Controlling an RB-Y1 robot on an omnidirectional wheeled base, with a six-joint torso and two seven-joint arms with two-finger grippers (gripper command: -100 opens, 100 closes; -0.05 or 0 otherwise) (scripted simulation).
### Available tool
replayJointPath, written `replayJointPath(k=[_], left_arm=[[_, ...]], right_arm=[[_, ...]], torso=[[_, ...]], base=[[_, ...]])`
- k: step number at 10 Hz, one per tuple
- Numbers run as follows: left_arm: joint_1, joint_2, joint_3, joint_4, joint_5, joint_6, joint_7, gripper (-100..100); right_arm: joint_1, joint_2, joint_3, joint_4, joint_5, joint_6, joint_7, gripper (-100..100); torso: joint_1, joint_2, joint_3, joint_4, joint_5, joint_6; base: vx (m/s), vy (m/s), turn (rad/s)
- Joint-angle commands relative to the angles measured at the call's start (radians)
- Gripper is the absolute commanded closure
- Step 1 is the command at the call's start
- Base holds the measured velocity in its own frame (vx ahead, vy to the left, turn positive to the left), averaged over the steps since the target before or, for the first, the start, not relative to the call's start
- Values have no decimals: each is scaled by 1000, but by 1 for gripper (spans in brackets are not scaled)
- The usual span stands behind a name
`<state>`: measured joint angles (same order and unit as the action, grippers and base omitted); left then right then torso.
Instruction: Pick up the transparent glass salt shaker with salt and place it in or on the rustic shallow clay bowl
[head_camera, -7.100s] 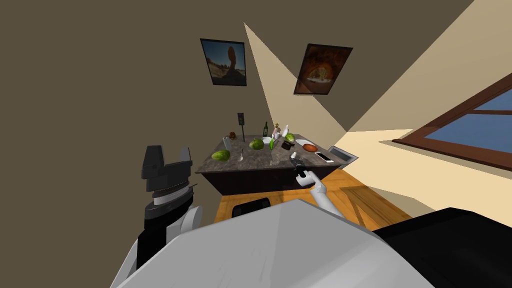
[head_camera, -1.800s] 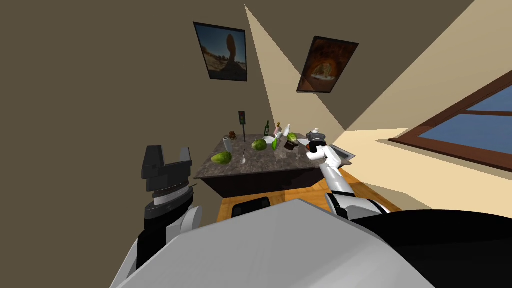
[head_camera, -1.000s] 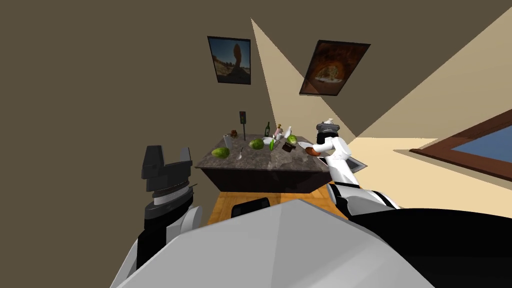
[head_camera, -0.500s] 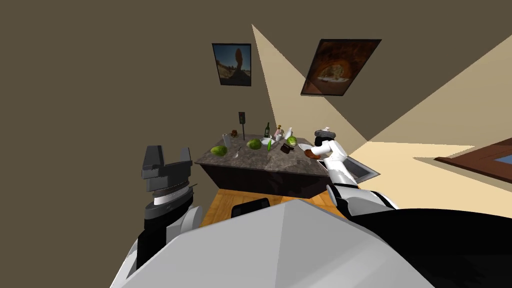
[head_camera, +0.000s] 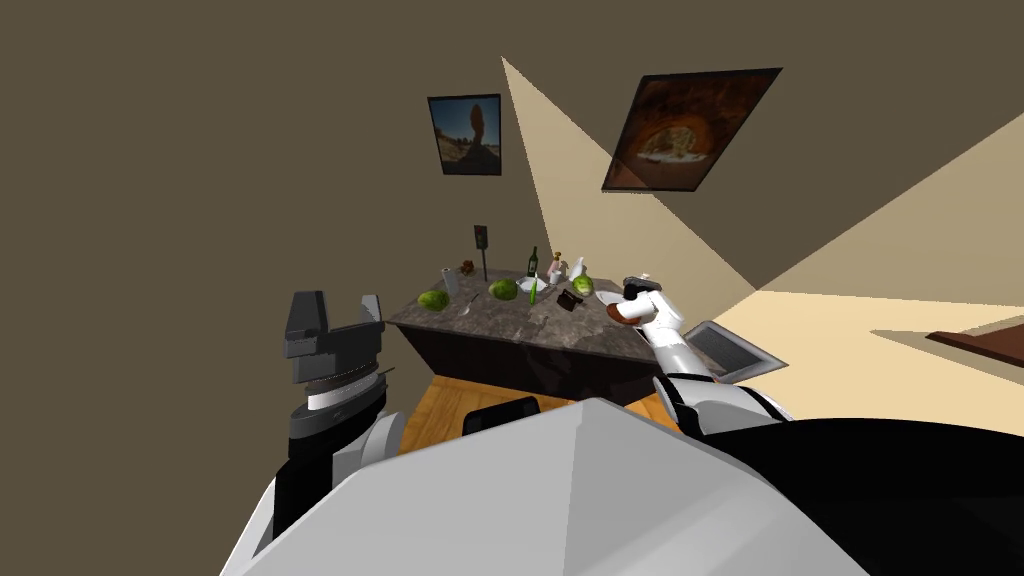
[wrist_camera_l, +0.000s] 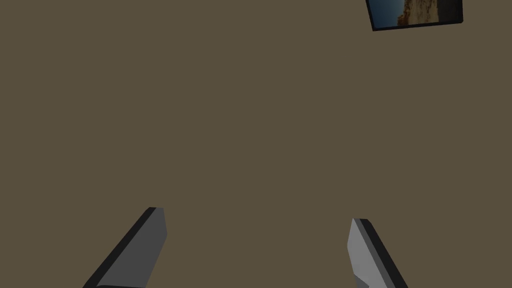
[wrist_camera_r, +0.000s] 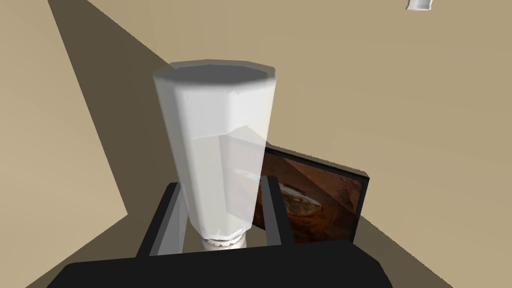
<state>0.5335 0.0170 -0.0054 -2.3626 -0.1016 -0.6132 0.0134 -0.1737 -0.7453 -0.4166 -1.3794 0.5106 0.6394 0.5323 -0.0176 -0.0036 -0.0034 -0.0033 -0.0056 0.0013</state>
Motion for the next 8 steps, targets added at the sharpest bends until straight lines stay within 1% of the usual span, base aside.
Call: replayJointPath(k=[1,5,8], left_arm=[[0,0,0,0,0,0,0,0],[0,0,0,0,0,0,0,0],[0,0,0,0,0,0,0,0]], right_arm=[[24,0,18,3,-46,44,18,100],[57,14,58,37,-114,109,39,100],[79,23,86,57,-161,154,54,100]], torso=[[0,0,0,0,0,0],[5,-1,0,0,2,0],[7,-1,0,0,3,-1]], base=[[-32,-148,117],[-8,-124,82],[-10,-103,80]])
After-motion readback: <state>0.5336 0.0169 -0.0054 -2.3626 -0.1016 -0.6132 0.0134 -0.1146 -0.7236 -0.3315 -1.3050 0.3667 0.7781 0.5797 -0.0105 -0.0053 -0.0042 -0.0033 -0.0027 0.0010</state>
